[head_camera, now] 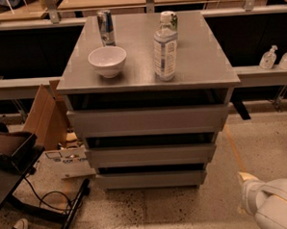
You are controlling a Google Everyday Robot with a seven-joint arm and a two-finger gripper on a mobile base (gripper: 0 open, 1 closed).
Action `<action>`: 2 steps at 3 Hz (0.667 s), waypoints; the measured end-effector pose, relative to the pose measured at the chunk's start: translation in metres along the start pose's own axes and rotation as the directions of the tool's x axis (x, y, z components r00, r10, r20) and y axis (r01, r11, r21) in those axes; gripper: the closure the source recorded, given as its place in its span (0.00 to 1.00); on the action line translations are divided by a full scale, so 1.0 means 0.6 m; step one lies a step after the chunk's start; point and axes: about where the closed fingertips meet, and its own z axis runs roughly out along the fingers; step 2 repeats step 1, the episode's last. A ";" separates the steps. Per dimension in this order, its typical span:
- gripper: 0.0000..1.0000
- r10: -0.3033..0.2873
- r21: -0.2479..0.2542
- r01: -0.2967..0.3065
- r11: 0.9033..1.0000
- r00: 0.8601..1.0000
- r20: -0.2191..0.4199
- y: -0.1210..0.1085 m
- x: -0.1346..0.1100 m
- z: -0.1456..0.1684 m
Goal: Close bottom drawer
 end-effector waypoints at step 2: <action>0.00 0.000 0.000 0.000 1.000 1.000 0.000 0.000 0.000 0.000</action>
Offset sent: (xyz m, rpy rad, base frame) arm 0.0000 0.0000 0.0000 0.0000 0.0000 0.0000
